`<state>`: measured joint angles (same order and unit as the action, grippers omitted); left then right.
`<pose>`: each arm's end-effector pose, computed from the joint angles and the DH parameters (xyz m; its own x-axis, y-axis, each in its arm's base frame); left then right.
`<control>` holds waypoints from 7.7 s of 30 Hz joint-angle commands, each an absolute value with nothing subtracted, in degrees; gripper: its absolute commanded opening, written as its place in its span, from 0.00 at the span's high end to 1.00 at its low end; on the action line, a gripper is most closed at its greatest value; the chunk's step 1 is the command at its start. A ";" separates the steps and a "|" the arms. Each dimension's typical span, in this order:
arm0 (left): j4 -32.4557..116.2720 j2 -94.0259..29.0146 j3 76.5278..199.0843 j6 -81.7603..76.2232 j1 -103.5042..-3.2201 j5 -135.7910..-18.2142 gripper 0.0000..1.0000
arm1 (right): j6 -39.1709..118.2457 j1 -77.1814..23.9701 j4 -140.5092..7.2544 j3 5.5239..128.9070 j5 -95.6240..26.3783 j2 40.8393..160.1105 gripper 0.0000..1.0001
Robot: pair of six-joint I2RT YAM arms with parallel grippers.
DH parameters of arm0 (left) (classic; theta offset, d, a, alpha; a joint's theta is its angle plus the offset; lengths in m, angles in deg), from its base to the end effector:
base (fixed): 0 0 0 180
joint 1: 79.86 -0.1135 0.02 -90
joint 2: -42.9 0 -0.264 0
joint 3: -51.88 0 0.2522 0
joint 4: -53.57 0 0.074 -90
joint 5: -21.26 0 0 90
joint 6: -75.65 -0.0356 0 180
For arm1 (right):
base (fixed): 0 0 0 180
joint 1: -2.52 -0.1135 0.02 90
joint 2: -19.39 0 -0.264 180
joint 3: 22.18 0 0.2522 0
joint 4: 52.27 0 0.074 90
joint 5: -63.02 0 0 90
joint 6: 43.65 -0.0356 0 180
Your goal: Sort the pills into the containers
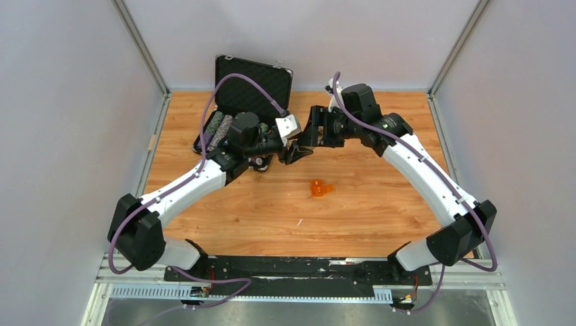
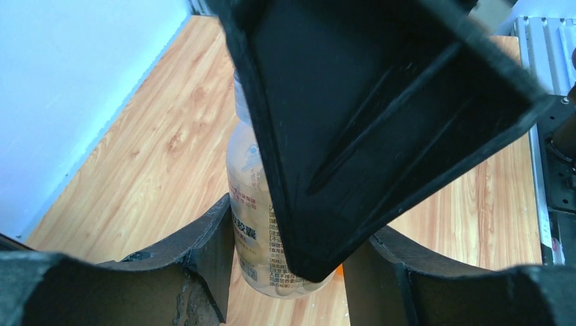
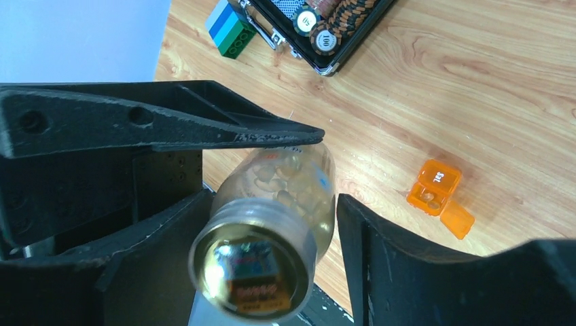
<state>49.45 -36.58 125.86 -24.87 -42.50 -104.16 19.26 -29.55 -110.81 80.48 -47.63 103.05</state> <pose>0.2453 -0.2133 0.3317 0.0426 0.1547 -0.9870 0.9570 0.2774 0.0848 0.2578 0.1763 0.3897 -0.8115 -0.0056 -0.5843 -0.4018 0.7313 0.5511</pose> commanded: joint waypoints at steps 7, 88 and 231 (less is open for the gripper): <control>56.40 -33.64 124.02 -23.45 -42.24 -102.69 0.55 | 17.92 -30.06 -106.83 80.08 -47.68 104.24 0.47; 49.88 -58.35 120.34 31.88 -38.12 -80.22 0.35 | 1.05 -23.93 -106.02 43.22 -23.41 97.89 0.78; 57.52 -59.70 115.93 37.89 -36.80 -85.07 0.61 | 11.16 -22.01 -83.52 38.58 -42.28 114.34 0.72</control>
